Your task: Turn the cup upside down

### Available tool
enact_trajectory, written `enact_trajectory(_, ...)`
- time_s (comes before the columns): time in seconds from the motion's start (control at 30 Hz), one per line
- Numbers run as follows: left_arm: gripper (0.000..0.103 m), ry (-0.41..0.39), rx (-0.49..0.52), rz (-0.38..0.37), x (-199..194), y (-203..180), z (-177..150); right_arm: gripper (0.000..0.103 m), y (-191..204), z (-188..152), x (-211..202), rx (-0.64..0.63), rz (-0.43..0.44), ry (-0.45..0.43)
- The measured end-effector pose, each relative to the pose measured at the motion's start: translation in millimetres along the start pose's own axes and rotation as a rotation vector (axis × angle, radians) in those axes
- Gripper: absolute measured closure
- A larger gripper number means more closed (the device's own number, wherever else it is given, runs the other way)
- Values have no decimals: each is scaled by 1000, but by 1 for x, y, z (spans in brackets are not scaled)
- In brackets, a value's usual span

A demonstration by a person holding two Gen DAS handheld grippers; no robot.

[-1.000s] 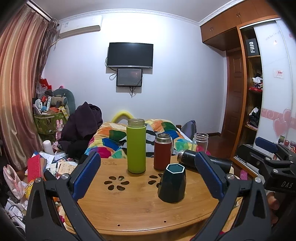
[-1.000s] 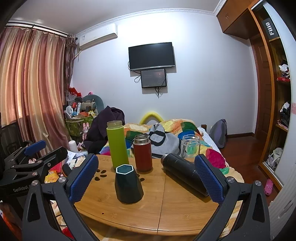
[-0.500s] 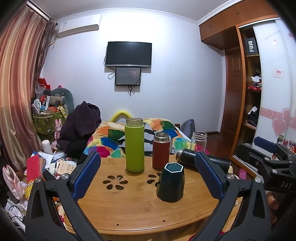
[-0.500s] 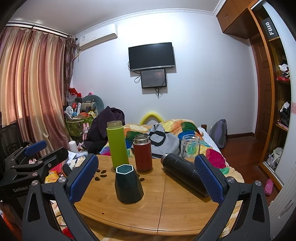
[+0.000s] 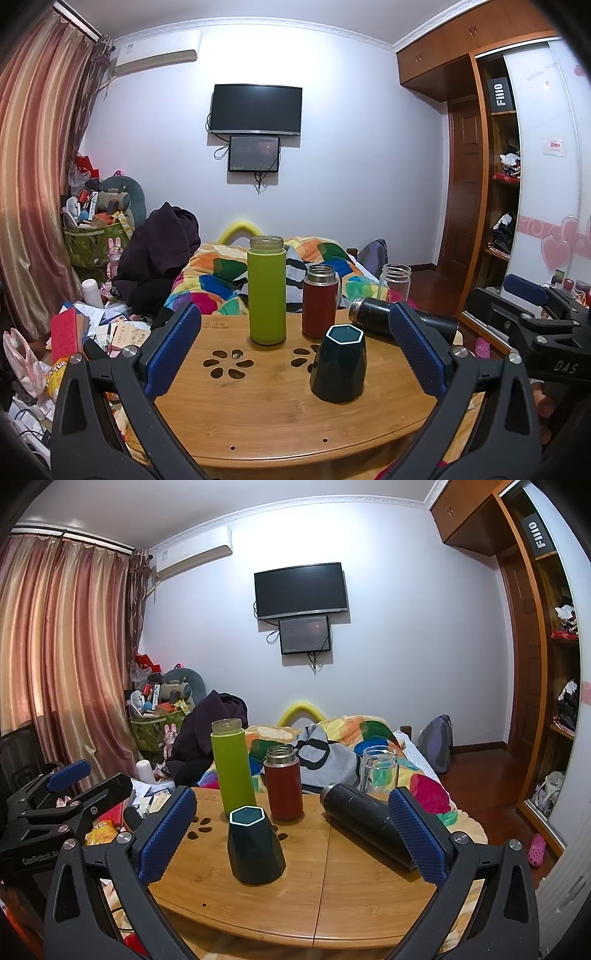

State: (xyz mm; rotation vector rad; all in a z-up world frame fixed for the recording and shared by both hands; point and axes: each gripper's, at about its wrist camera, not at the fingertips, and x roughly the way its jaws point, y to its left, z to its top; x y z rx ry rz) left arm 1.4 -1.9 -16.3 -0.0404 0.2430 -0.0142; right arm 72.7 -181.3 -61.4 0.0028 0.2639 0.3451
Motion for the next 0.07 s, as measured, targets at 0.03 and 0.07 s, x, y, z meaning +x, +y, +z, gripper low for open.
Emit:
enact_trajectory(0.03, 0, -1, 0, 0, 0, 0, 0, 0, 0, -1, 1, -1, 0, 1)
enact_trajectory(0.07, 0, 0, -2, -1, -1, 0, 1, 0, 0, -1, 1, -1, -1, 1)
